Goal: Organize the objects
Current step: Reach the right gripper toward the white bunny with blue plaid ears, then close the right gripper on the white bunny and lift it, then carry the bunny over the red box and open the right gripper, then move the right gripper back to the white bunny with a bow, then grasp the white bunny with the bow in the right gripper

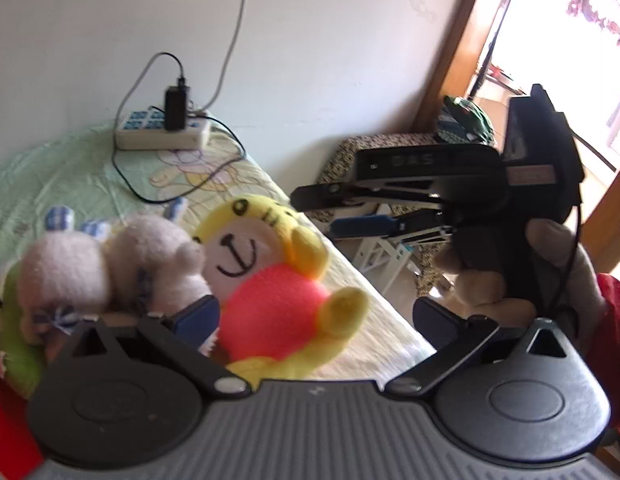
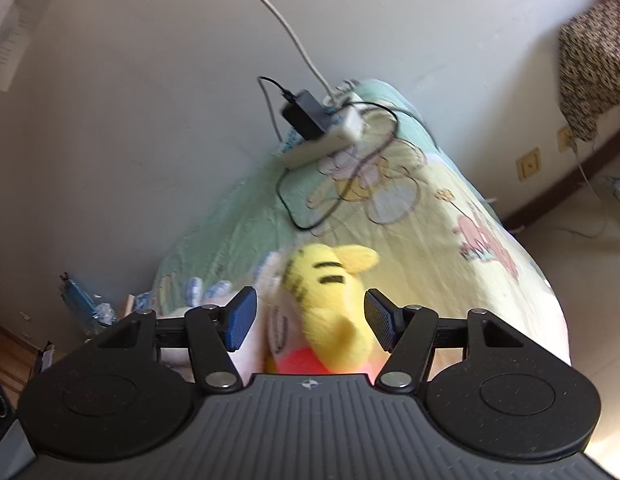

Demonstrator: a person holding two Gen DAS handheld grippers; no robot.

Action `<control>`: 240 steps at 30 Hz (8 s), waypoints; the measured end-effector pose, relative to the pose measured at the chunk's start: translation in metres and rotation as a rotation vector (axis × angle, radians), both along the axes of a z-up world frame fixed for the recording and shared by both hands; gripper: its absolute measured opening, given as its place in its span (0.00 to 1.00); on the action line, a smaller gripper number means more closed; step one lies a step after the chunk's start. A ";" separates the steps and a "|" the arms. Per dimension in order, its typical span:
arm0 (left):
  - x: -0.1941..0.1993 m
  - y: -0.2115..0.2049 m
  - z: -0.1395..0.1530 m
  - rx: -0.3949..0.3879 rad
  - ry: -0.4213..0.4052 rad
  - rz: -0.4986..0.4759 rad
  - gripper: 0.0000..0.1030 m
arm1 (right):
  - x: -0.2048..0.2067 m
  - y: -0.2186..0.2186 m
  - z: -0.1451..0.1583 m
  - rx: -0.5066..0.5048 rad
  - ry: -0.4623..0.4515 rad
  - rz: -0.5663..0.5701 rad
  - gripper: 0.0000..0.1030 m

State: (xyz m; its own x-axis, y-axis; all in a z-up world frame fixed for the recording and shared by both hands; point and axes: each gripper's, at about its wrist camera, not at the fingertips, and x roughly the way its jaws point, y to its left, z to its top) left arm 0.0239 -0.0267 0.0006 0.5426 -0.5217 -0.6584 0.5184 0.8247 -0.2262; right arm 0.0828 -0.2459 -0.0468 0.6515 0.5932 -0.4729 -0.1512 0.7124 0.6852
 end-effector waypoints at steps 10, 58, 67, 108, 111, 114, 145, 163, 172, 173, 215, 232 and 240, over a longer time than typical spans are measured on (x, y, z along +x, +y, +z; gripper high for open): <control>0.060 0.015 -0.046 0.104 0.113 0.205 0.78 | 0.045 0.087 -0.025 -0.089 0.149 0.262 0.39; -0.044 0.030 -0.019 0.158 0.068 0.255 0.59 | -0.065 0.091 0.005 -0.120 0.030 0.355 0.42; -0.087 0.057 0.028 0.159 -0.064 0.376 0.59 | -0.078 0.121 0.046 -0.033 -0.119 0.462 0.42; -0.072 0.385 -0.008 0.277 -0.056 0.625 0.70 | -0.021 0.443 -0.014 0.099 0.235 0.486 0.47; -0.071 0.389 -0.006 0.264 -0.051 0.618 0.72 | -0.024 0.439 -0.009 0.083 0.202 0.477 0.47; -0.075 0.391 -0.004 0.243 -0.030 0.608 0.75 | -0.030 0.433 -0.006 0.075 0.184 0.481 0.46; -0.098 0.225 0.051 0.113 -0.056 0.493 0.92 | -0.077 0.229 0.056 -0.125 -0.077 0.256 0.37; -0.051 0.081 -0.005 0.245 0.163 0.490 0.92 | -0.081 0.121 0.012 -0.272 0.011 0.200 0.43; -0.040 0.069 -0.018 0.309 0.189 0.469 0.92 | -0.078 0.124 0.011 -0.273 0.028 0.200 0.43; -0.039 0.070 -0.019 0.308 0.188 0.469 0.92 | -0.076 0.125 0.011 -0.281 0.022 0.199 0.43; -0.012 0.059 -0.064 0.299 0.181 0.333 1.00 | -0.023 0.138 -0.013 -0.208 0.129 0.231 0.43; 0.010 0.064 -0.075 0.263 0.113 0.320 0.98 | 0.026 0.165 -0.034 -0.165 0.125 0.329 0.44; 0.014 0.064 -0.078 0.273 0.117 0.321 0.93 | 0.038 0.171 -0.051 -0.066 0.192 0.347 0.45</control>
